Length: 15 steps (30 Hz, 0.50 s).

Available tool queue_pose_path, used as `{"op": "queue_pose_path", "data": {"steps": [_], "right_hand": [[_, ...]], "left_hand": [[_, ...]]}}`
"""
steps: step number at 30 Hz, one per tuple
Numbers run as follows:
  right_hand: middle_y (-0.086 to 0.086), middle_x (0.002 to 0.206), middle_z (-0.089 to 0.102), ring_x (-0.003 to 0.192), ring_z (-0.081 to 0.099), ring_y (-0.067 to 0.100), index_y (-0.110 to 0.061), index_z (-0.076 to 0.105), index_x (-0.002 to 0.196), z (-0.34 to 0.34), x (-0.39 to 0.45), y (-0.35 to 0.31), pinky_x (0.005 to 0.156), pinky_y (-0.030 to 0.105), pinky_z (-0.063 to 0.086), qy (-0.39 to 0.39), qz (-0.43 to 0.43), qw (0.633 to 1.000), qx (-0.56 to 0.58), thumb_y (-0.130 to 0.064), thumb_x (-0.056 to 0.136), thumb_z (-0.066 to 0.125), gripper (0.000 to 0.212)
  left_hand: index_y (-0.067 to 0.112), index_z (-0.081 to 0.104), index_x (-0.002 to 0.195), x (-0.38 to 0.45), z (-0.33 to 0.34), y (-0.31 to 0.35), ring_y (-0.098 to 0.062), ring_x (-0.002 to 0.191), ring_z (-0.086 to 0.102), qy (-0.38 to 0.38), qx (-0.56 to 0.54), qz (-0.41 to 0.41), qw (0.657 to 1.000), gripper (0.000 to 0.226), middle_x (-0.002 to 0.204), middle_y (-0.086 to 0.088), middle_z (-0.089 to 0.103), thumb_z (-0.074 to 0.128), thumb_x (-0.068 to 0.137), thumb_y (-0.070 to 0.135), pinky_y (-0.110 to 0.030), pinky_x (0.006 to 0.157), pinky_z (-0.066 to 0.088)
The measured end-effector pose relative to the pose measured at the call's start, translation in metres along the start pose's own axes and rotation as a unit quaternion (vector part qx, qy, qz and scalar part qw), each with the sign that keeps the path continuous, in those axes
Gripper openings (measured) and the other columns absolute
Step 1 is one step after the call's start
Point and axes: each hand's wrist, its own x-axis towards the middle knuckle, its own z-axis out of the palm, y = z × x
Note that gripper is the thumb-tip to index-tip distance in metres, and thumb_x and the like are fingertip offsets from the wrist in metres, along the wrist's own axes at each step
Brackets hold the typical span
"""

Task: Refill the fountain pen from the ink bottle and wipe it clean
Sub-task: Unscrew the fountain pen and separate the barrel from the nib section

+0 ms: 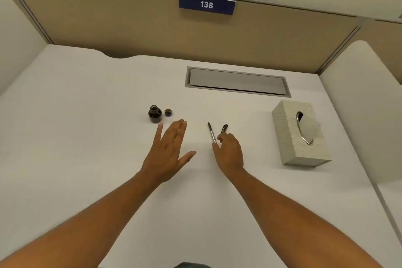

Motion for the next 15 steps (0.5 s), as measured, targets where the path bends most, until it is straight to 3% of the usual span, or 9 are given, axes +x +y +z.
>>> {"op": "queue_pose_path", "data": {"steps": [5,10,13,15], "right_hand": [[0.007,0.104,0.071,0.098,0.066,0.025,-0.008,0.070,0.107,0.004,0.010,0.015,0.083,0.038,0.053,-0.035,0.025,0.999,-0.001,-0.018,0.096,0.074,0.016],[0.004,0.088,0.074,0.083,0.070,0.025,-0.008,0.073,0.092,0.002,0.019,0.026,0.074,0.035,0.056,-0.042,0.035,0.998,0.033,-0.009,0.091,0.073,0.001],[-0.002,0.082,0.076,0.078,0.072,0.019,-0.012,0.076,0.087,-0.005,0.022,0.028,0.073,0.030,0.055,-0.049,0.058,0.993,0.091,-0.011,0.087,0.075,0.001],[-0.008,0.080,0.077,0.077,0.073,0.012,-0.016,0.078,0.084,-0.012,0.019,0.029,0.075,0.028,0.056,-0.047,0.073,0.987,0.138,-0.015,0.085,0.079,0.002]], "left_hand": [[0.009,0.012,0.167,0.000,0.016,0.014,-0.021,0.161,0.024,-0.012,-0.018,-0.023,0.999,0.082,0.173,-0.009,0.026,0.031,0.106,0.061,-0.050,0.132,0.011],[0.015,0.015,0.168,0.006,0.024,0.031,-0.022,0.160,0.025,-0.041,-0.116,-0.099,0.987,0.077,0.172,-0.007,0.030,0.039,0.108,0.057,-0.037,0.132,0.009],[0.016,0.035,0.162,0.017,0.023,0.047,-0.021,0.148,0.044,-0.019,-0.248,-0.210,0.945,0.068,0.159,-0.003,0.048,0.051,0.106,0.051,-0.036,0.122,0.034],[0.015,0.054,0.151,0.029,0.020,0.055,-0.020,0.129,0.059,0.017,-0.357,-0.310,0.881,0.058,0.139,-0.001,0.064,0.061,0.103,0.047,-0.033,0.107,0.047]]}}
